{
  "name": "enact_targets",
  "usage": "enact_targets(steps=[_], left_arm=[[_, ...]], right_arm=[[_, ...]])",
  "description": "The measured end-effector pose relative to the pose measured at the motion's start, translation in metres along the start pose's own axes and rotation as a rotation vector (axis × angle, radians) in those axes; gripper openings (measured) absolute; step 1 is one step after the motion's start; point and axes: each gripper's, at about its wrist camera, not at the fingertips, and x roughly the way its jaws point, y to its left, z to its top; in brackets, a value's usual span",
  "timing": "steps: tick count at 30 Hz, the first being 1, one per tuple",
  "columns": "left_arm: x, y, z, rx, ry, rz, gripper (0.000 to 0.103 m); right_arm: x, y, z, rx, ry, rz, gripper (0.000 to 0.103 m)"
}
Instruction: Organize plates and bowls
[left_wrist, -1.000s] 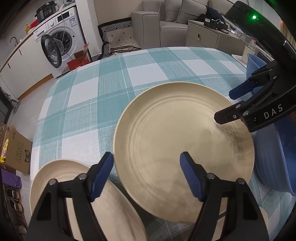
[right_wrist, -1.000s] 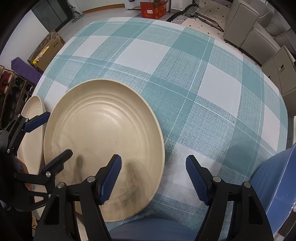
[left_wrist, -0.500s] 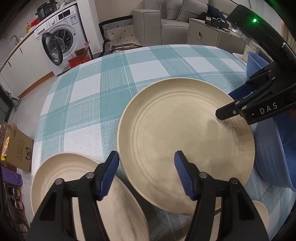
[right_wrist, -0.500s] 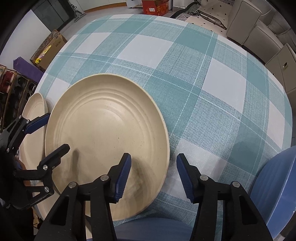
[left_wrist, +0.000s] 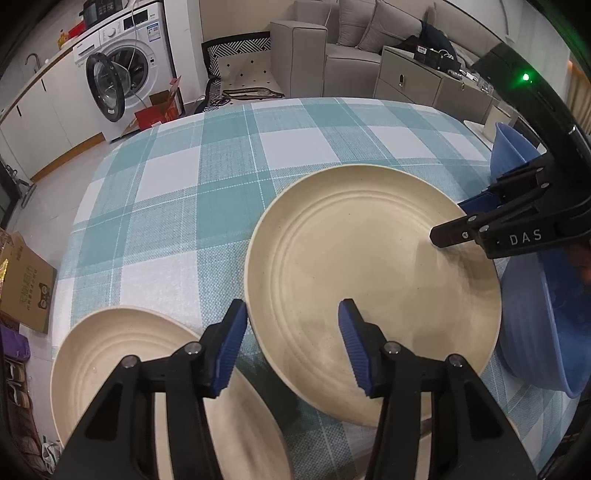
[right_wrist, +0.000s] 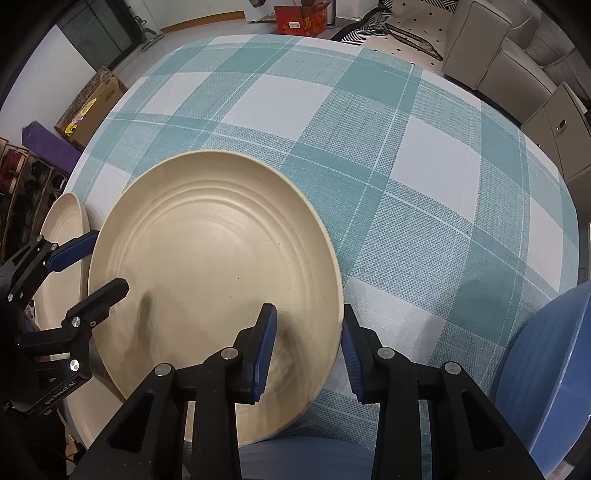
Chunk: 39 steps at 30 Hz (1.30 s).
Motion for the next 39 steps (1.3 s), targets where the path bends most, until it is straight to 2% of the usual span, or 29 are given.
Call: enact_targets(steps=[10, 14, 17, 24, 39], left_arm=[[0.004, -0.008, -0.007, 0.034, 0.037, 0.016, 0.05], [0.003, -0.004, -0.007, 0.015, 0.038, 0.025, 0.037], [0.001, 0.0, -0.007, -0.007, 0.041, 0.012, 0.032], [-0.001, 0.002, -0.006, -0.032, 0.037, 0.011, 0.031], [-0.017, 0.006, 0.001, -0.069, -0.012, 0.014, 0.03]], right_arm=[[0.002, -0.005, -0.006, -0.009, 0.016, -0.006, 0.035], [0.002, -0.007, -0.007, 0.005, 0.009, 0.0, 0.026], [0.0, -0.014, -0.009, 0.037, -0.002, 0.019, 0.021], [-0.006, -0.011, -0.01, 0.052, -0.023, 0.001, 0.019], [-0.034, -0.022, -0.016, 0.08, -0.081, 0.02, 0.018]])
